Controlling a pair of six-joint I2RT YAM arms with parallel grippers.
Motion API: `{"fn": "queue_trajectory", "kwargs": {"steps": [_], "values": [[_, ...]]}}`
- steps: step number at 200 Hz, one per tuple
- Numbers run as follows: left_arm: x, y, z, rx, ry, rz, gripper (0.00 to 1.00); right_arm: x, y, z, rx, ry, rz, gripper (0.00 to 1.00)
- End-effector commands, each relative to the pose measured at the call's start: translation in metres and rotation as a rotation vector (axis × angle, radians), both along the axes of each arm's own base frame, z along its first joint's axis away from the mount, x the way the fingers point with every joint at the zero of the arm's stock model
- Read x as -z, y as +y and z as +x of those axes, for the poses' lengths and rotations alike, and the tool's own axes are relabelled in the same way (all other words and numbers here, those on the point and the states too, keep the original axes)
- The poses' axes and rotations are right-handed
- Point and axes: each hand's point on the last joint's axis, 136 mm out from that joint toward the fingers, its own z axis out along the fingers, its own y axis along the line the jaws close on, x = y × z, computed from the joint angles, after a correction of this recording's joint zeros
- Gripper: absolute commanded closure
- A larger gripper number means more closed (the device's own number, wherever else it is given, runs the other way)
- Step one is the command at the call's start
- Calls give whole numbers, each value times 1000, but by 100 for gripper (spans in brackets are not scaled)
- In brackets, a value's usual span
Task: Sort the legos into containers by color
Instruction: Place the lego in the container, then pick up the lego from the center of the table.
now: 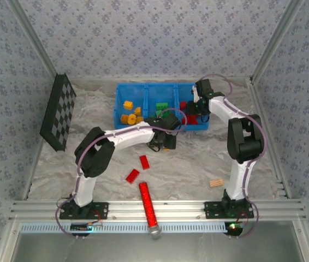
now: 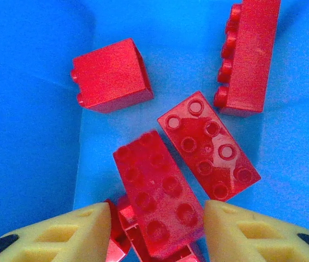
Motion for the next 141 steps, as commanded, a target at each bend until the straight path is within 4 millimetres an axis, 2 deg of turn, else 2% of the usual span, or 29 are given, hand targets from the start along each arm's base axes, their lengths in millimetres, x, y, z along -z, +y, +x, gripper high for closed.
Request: {"fn": "queue_trajectory", "kwargs": {"steps": [1, 49, 96, 119, 141], "values": [[-6, -12, 3, 6, -1, -26, 28, -13, -2, 3, -17, -28, -1, 50], [8, -14, 4, -1, 21, -8, 30, -34, -4, -4, -19, -64, 3, 50], [21, -10, 3, -10, 39, 24, 34, -61, -4, -24, -32, -110, 28, 48], [30, -7, 2, -18, 53, 32, 39, -75, -9, -39, -23, -136, 31, 47], [35, -4, 1, -24, 60, 34, 48, -82, -13, -56, -12, -143, 32, 47]]}}
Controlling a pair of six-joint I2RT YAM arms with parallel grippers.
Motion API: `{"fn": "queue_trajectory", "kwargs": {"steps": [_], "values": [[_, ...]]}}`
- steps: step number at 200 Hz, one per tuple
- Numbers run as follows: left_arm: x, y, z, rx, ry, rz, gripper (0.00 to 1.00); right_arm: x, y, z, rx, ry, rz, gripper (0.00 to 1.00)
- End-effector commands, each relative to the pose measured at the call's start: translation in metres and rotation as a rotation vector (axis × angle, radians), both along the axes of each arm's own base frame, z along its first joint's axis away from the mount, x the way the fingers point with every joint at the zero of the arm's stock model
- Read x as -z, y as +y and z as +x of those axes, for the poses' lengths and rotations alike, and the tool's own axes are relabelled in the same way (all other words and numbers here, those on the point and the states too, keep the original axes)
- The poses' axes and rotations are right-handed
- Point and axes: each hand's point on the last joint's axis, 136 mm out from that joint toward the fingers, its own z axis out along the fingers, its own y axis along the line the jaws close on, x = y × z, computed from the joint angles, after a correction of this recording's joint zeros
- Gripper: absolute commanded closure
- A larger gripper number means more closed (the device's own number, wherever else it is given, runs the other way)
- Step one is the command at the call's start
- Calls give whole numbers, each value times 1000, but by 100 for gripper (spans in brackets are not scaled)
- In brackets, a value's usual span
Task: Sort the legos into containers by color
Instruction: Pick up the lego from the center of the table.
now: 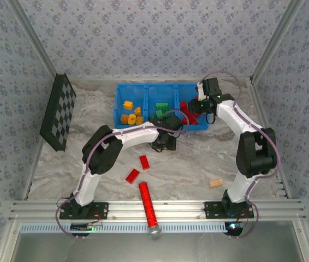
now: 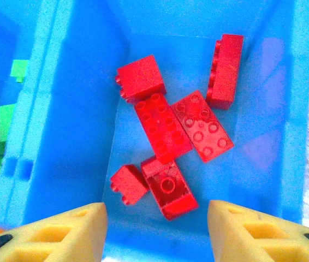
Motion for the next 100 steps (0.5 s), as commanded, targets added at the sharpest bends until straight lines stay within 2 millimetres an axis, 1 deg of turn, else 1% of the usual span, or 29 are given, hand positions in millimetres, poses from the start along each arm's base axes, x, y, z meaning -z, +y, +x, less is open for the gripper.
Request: {"fn": "queue_trajectory", "kwargs": {"steps": [1, 32, 36, 38, 40, 54, 68, 82, 100], "values": [[10, 3, -2, -9, 23, 8, 48, -11, -7, -18, 8, -11, 2, 47], [11, 8, -4, 0, 21, 29, 59, -16, -12, -40, 40, -16, 8, 47], [11, 10, -4, 0, 19, 33, 60, -20, -13, -41, 44, -28, 13, 46], [11, 10, -4, 0, 19, 34, 61, -11, -14, -47, 46, -7, 7, 46], [11, 11, -4, 0, 18, 36, 61, -9, -15, -49, 48, -2, 8, 46], [9, 16, -6, 3, 15, 41, 65, -6, -16, -60, 56, 4, 8, 46], [4, 20, -8, 6, 5, 37, 67, -1, -18, -70, 68, 19, -2, 46], [-9, 26, -10, 14, -15, 31, 70, 3, -17, -81, 77, 31, 5, 46], [-37, 37, -10, 28, -74, 28, 71, 6, -9, -93, 80, 36, 28, 46]]}}
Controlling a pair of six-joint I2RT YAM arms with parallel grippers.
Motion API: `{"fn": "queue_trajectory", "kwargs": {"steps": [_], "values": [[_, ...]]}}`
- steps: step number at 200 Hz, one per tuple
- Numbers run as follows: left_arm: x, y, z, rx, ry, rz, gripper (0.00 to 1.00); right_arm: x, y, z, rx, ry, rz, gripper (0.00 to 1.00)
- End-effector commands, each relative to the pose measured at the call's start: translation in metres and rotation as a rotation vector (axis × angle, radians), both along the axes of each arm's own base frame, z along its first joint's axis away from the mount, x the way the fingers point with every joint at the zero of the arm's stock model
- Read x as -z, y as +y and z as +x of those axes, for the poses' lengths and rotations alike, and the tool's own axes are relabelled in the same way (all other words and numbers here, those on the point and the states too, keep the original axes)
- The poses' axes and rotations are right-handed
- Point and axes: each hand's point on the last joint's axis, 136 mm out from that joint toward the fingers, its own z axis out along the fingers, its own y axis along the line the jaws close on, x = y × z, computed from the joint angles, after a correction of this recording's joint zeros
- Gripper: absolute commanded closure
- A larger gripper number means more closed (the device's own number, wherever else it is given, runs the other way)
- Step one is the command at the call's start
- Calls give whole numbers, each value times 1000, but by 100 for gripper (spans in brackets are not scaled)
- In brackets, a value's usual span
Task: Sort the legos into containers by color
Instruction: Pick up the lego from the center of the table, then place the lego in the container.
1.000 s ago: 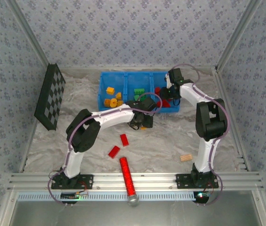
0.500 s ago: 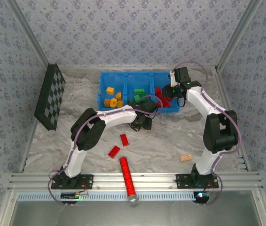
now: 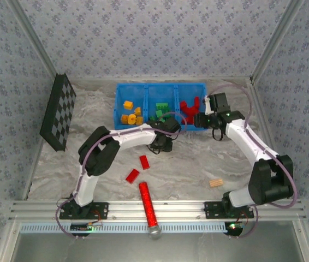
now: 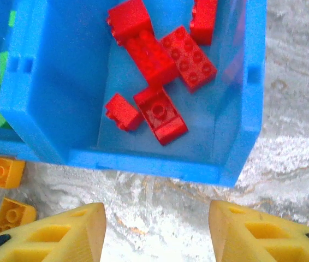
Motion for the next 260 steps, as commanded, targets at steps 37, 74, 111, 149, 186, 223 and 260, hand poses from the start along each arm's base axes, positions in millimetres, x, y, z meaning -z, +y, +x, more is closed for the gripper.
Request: {"fn": "queue_trajectory", "kwargs": {"steps": [37, 74, 111, 149, 186, 223, 260], "values": [[-105, 58, 15, -14, -212, 5, 72, 13, 38, -37, 34, 8, 70, 46], [-153, 104, 46, -101, -336, -14, 72, 30, 92, -44, -38, -3, 109, 42], [-163, 143, 76, -195, -377, -26, 72, 51, 161, -61, -196, 64, 86, 36], [-140, 159, 113, -238, -337, -32, 72, 66, 219, -80, -321, 111, 51, 33], [-111, 152, 145, -256, -294, -39, 72, 88, 251, -100, -425, 161, -6, 27], [-87, 146, 167, -274, -240, -42, 69, 99, 268, -106, -464, 177, -27, 25], [-73, 142, 174, -272, -212, -31, 54, 112, 270, -116, -477, 202, -101, 27]]}}
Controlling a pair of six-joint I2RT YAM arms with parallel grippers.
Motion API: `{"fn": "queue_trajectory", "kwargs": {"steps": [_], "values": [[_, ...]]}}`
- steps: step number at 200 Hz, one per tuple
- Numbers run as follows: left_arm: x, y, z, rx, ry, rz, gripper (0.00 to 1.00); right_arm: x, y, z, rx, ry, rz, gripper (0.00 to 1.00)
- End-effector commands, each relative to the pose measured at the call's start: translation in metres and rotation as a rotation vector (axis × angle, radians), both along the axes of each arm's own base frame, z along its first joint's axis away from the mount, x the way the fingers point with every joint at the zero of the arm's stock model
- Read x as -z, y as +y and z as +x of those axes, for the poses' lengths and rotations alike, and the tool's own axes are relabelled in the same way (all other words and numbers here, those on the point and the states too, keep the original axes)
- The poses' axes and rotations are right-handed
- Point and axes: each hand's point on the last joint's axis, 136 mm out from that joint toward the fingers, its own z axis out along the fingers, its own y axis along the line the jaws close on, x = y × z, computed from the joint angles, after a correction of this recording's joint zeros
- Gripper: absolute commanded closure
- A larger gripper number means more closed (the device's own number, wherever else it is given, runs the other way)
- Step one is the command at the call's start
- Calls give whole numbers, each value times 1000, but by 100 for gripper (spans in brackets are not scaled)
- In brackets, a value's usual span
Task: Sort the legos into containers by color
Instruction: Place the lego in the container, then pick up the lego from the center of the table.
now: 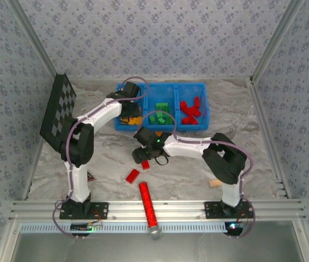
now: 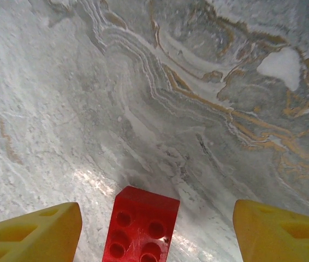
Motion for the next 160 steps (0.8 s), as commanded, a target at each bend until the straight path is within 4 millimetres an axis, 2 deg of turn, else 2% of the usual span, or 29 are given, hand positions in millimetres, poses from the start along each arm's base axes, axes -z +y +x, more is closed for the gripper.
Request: {"fn": "queue_trajectory", "kwargs": {"steps": [1, 23, 71, 93, 133, 160], "values": [[-5, -6, 9, 5, -5, -24, 54, 6, -2, -6, -17, 1, -73, 27], [-3, -5, 8, 2, 2, -23, 45, 13, -8, -7, -3, 3, -121, 32], [-22, -3, 4, 11, -25, -29, 39, 25, -16, -13, -9, 14, -210, 40], [-47, -6, 1, 25, -62, -53, 38, 29, -19, -16, -5, 21, -224, 49], [-97, 2, -14, 35, -149, -77, 37, 21, -34, -21, -13, 13, -245, 74], [-120, 8, -26, 52, -190, -84, 36, 5, -52, -22, -3, 4, -230, 79]]}}
